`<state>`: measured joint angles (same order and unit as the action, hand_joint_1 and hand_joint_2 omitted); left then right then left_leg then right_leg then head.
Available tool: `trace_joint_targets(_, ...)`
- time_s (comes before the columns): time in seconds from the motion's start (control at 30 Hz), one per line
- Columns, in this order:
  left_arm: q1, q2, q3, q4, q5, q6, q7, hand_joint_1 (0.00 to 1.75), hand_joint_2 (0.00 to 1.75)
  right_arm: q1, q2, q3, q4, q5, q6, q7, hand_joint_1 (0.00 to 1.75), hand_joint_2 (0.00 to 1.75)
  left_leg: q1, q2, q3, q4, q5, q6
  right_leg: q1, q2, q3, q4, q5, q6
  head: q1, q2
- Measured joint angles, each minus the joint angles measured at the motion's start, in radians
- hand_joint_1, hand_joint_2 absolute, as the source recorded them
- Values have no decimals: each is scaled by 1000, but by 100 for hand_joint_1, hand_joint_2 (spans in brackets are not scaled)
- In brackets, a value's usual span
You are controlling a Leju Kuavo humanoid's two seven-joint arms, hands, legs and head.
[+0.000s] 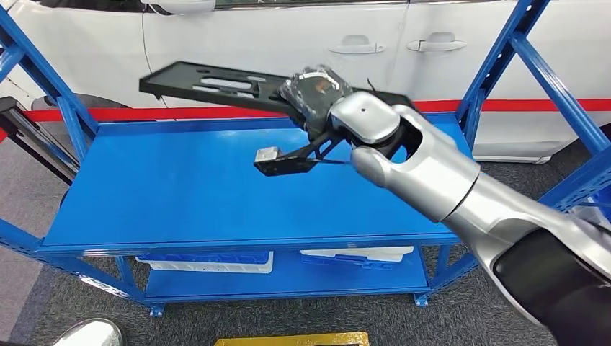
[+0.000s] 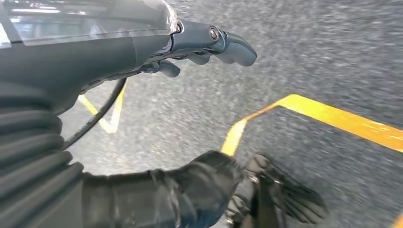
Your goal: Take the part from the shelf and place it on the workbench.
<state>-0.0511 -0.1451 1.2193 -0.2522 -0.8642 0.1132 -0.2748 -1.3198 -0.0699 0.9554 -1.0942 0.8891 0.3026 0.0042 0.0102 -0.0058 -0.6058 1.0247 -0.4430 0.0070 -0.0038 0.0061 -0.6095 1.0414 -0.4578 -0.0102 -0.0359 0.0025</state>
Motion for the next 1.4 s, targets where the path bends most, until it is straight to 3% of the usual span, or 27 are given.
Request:
trace_joint_targets(0.17,-4,0,8,0,13,-71,-65,0,175,-77,-37,-5,-97,-19,34,18,175,175,0,-1,0,0,0,0,0,-1,0,0,0,0,0,0)
trace_joint_targets(0.47,-8,1,27,0,10,-80,-60,0,175,-140,-75,-68,-199,-87,46,37,175,175,0,0,0,0,0,0,0,0,0,0,0,0,0,0)
trace_joint_targets(0.93,-10,7,42,0,16,-53,-43,0,175,-113,-160,-55,-209,-183,34,11,175,175,-1,-1,-1,2,-1,1,-1,0,0,-1,0,0,0,0)
trace_joint_targets(1.13,-12,12,48,0,8,-31,-60,0,175,-109,-170,-54,-222,-170,33,19,175,175,-3,0,-4,8,-5,11,-5,0,1,-4,2,6,0,0)
trace_joint_targets(1.2,-13,12,48,0,7,-34,-65,0,175,-111,-172,-54,-222,-167,36,19,175,175,3,1,5,-7,3,17,-2,0,3,-3,-1,11,0,0)
trace_joint_targets(1.27,-13,11,49,0,6,-35,-67,0,175,-114,-177,-54,-222,-166,37,19,175,175,11,5,15,-26,12,23,-2,-1,-17,45,-34,18,1,0)
trace_joint_targets(1.37,-14,10,49,0,5,-35,-68,0,175,-114,-184,-50,-222,-165,38,18,175,175,13,7,18,-29,12,25,-12,-1,-104,220,-111,30,1,0)
trace_joint_targets(1.4,-14,10,49,0,4,-34,-68,0,175,-112,-186,-47,-222,-165,38,17,175,175,14,7,18,-27,10,24,-17,-1,-121,248,-111,35,1,0)
